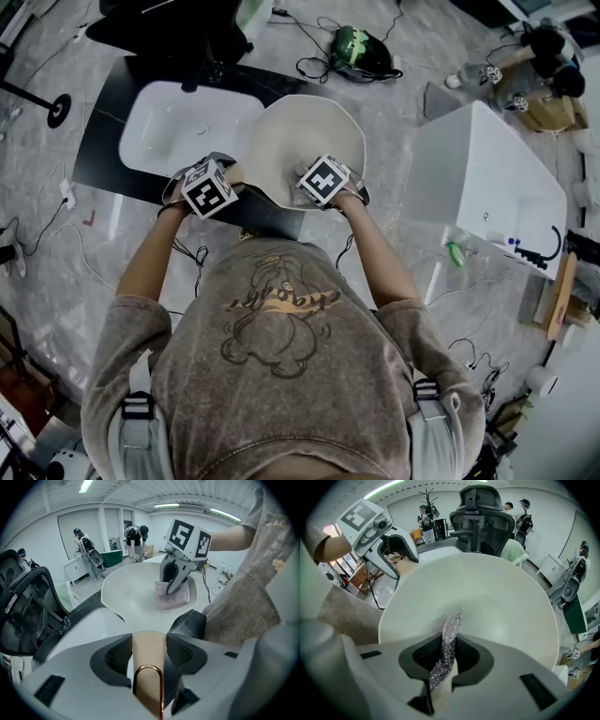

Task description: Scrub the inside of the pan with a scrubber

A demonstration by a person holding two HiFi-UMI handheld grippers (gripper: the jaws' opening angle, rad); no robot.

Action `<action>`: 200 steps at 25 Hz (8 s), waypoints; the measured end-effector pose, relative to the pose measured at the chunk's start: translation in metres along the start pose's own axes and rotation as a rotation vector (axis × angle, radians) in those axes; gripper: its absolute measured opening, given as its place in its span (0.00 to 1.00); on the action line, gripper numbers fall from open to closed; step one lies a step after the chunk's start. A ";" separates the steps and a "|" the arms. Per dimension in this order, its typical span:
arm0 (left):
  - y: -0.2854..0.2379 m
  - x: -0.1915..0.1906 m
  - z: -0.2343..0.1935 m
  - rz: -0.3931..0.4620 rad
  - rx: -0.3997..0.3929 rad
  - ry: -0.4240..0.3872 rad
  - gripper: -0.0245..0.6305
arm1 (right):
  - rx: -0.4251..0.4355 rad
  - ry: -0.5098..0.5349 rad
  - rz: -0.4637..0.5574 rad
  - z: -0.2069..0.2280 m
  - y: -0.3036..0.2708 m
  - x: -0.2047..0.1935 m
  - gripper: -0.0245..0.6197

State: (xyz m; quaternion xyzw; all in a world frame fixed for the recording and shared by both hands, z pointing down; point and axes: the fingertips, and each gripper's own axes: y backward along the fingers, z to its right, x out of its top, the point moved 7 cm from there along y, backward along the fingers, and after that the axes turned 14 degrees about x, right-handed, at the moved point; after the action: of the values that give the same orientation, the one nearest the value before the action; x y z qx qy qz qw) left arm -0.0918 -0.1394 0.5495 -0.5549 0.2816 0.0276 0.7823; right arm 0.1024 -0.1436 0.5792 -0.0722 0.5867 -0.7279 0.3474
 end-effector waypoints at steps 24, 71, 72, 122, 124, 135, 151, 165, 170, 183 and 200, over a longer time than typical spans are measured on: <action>0.000 0.000 -0.002 -0.002 -0.029 -0.009 0.41 | 0.002 0.095 0.158 0.013 -0.016 0.080 0.17; 0.002 -0.001 -0.001 0.003 -0.036 0.001 0.41 | -0.466 -0.161 0.233 0.138 0.050 0.035 0.17; 0.002 -0.001 -0.001 0.002 -0.034 0.002 0.41 | -0.471 -0.158 0.221 0.137 0.051 0.034 0.17; 0.003 0.004 0.006 -0.016 -0.005 0.031 0.41 | -0.068 0.083 0.048 0.031 -0.044 0.057 0.17; 0.002 0.004 0.007 -0.013 -0.008 0.035 0.41 | -0.113 0.079 0.082 0.040 -0.045 0.064 0.17; 0.004 0.003 0.009 -0.005 -0.005 0.051 0.41 | -0.316 -0.006 0.163 0.107 -0.020 0.053 0.16; 0.004 0.002 0.007 -0.009 -0.009 0.072 0.41 | -0.159 0.014 -0.197 0.066 -0.008 -0.006 0.16; 0.023 0.011 -0.001 0.089 0.063 0.183 0.40 | -0.008 -0.066 0.098 0.039 -0.005 0.002 0.17; 0.053 0.024 -0.023 0.201 0.129 0.358 0.07 | -0.014 -0.135 0.308 0.030 0.032 0.011 0.17; 0.106 0.081 -0.050 0.604 0.369 0.515 0.06 | -0.269 -0.030 1.023 -0.032 0.149 0.037 0.17; 0.099 0.076 -0.044 0.778 0.533 0.537 0.06 | -0.347 -0.028 1.222 -0.043 0.153 0.030 0.17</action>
State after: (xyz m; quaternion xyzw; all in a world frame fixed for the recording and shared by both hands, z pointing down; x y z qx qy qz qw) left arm -0.0812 -0.1606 0.4190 -0.1797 0.6536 0.1001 0.7284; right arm 0.1224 -0.1374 0.4192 0.2107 0.6269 -0.2915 0.6911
